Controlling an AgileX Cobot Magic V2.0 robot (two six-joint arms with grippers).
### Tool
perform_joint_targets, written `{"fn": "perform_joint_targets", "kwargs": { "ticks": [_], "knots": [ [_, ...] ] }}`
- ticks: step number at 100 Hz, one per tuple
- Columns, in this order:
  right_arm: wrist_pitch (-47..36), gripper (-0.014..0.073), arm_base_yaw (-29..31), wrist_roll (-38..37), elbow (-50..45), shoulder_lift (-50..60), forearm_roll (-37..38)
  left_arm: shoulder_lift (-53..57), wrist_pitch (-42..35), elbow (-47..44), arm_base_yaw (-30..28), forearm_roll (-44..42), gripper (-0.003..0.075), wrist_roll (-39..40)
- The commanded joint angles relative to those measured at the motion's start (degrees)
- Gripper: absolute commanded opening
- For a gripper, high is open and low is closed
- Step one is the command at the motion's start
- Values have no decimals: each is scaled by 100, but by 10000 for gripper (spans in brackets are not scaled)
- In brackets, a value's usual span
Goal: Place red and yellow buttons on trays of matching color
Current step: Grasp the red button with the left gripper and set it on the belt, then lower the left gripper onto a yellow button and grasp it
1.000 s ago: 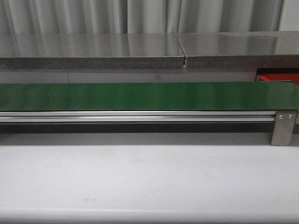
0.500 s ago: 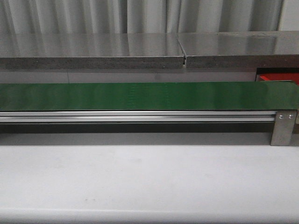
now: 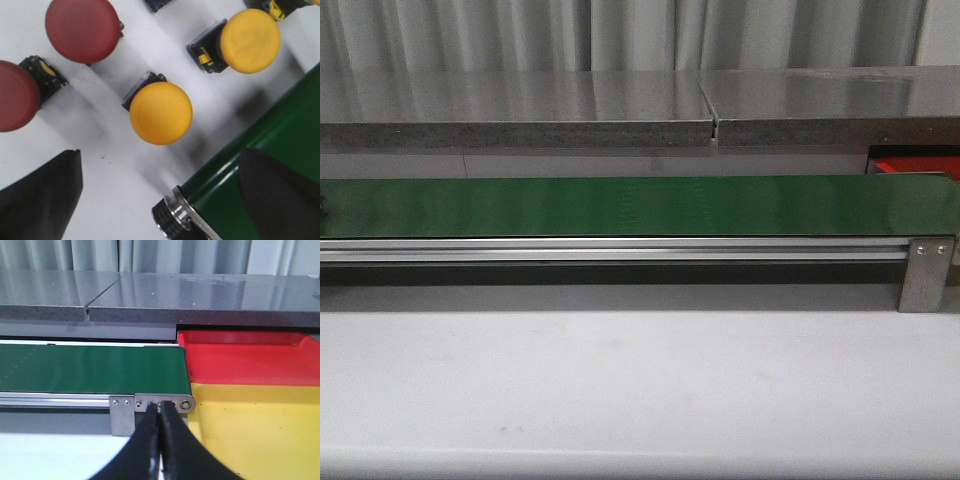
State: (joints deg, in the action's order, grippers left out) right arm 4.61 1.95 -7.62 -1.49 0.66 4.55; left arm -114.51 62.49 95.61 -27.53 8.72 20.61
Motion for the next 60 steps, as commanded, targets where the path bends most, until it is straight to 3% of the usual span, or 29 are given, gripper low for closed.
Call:
{"fn": "perform_joint_targets", "kwargs": {
  "ticks": [1, 41, 60],
  "knots": [
    [-461, -117, -4, 38, 124, 102, 5, 182, -314, 137, 31, 28, 619, 126],
    [-461, -117, -4, 38, 124, 102, 5, -300, -600, 157, 31, 40, 611, 326],
    [-461, -117, -4, 38, 124, 102, 5, -361, -1031, 157, 55, 40, 463, 326]
  ]
}}
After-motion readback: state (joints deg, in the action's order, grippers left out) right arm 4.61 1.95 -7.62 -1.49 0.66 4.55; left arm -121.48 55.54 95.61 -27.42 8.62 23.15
